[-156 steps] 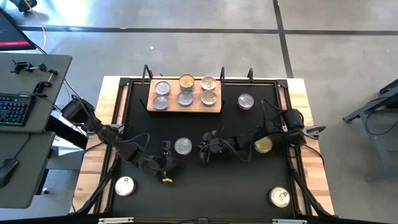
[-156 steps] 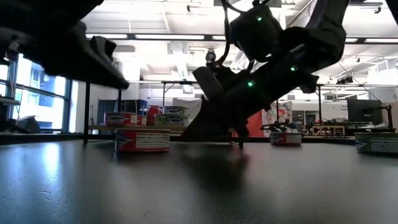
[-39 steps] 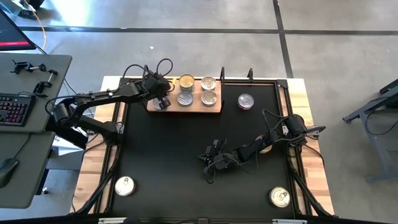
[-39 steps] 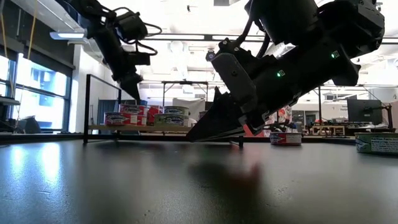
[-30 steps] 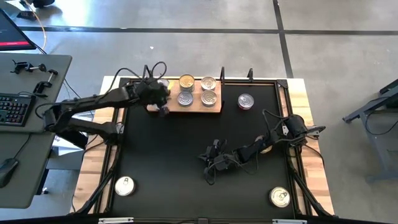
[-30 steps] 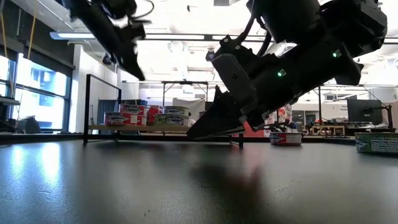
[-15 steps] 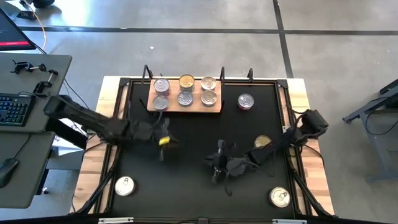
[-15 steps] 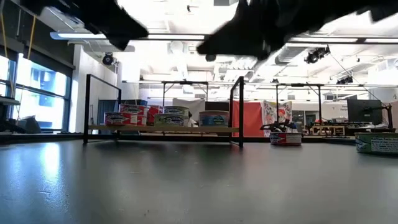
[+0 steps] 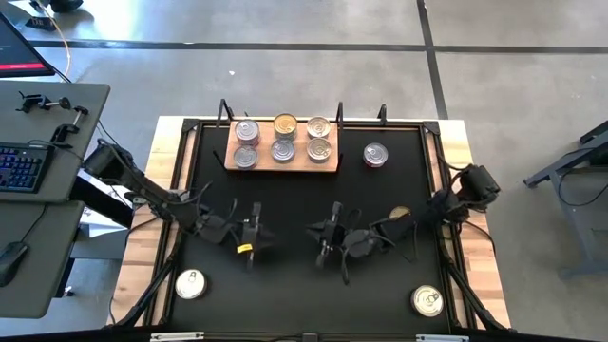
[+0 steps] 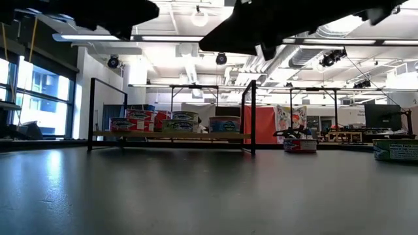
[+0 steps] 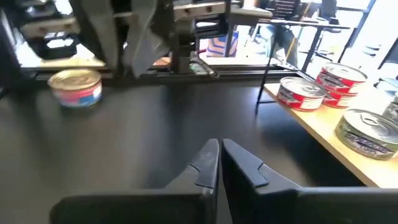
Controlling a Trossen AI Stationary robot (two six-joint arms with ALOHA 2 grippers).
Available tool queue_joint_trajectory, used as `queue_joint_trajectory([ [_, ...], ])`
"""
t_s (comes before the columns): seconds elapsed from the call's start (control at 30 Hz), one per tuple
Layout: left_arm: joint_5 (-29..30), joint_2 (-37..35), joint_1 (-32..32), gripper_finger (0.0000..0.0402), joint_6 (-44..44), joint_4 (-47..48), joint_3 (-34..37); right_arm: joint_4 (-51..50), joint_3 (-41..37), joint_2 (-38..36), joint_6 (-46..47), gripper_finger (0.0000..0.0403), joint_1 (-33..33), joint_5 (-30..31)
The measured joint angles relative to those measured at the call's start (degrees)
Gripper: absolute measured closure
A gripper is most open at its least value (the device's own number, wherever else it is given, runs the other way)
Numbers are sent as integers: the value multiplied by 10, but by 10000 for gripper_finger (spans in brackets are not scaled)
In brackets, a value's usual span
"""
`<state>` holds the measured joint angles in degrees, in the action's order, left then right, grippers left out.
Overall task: Stack canned seafood by type on shelf
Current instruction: Stack the green tuna can on top of the green tuna can on the shelf
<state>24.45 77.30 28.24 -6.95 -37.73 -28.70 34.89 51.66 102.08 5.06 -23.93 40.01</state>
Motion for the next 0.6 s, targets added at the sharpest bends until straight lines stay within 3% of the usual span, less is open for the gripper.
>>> queue_joint_trajectory([
  [0.23,98,-61,-38,381,-40,24,-51,2,0,-74,-81,317,55,4],
  [0.4,104,-97,-56,381,-42,75,-56,-84,0,-129,-61,269,76,-5],
  [0.6,104,-113,-42,381,-28,140,-56,-201,0,-160,-31,252,68,-14],
])
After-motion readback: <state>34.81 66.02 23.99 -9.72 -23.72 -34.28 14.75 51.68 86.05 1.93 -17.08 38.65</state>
